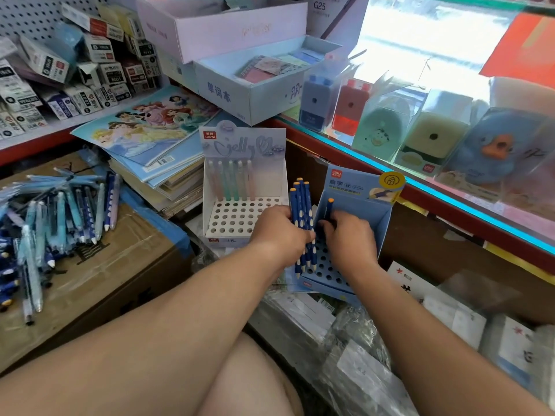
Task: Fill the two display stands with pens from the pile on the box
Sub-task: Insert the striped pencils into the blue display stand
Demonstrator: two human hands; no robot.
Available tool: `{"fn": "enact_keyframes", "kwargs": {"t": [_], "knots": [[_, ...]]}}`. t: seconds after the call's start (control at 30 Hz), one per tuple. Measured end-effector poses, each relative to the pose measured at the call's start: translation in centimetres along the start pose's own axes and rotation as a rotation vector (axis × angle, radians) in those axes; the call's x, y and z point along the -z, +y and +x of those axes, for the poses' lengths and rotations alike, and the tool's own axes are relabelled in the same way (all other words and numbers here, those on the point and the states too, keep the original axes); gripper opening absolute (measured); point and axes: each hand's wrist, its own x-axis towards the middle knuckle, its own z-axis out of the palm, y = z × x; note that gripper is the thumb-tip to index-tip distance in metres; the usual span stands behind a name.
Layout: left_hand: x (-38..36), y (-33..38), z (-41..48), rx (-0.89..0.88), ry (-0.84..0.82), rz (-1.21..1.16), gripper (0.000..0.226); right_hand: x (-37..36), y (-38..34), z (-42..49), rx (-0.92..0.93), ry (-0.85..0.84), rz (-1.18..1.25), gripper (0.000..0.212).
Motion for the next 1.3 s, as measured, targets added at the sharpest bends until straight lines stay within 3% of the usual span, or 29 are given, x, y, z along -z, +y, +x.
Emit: {"fn": "enact_keyframes", "kwargs": {"t": [0.3,0.47,0.67,0.8,0.93,1.03,1.3], "knots": [[0.5,-0.6,0.0,0.019,0.003,-0.014,0.021,1.0,0.2,-0.8,-0.007,0.011,-0.019,0.023],[0.3,-0.5,-0.3,0.006,-0.096,0.016,0.024,2.8,-0.5,-3.1,-0.018,0.133,0.413,0.015],[0.0,-0.5,-0.8,-0.007,-0.215,0.097,0.028,3.5,-0.8,-4.4,-0.017,-0.083,0.765,0.016],[-0.1,-0.5,-1.0,-0.005,-0.228,0.127,0.027,4.2,-0.5,-4.6,0.066,-0.062,0.72,0.014],[0.3,-0.4,-0.8,0.006,-0.123,0.152,0.021,4.8,0.2,-4.0,0.022,0.149,0.673,0.008],[0.6,-0.3,-0.8,0.008,-0.051,0.16,0.02,5.4,0.5,-3.7,0.04,0.267,0.509,0.011],[0.7,0.1,-1.1,0.004,-0.05,0.172,0.019,3.3,1.1,-2.2,0.022,0.28,0.351,0.005]]}}
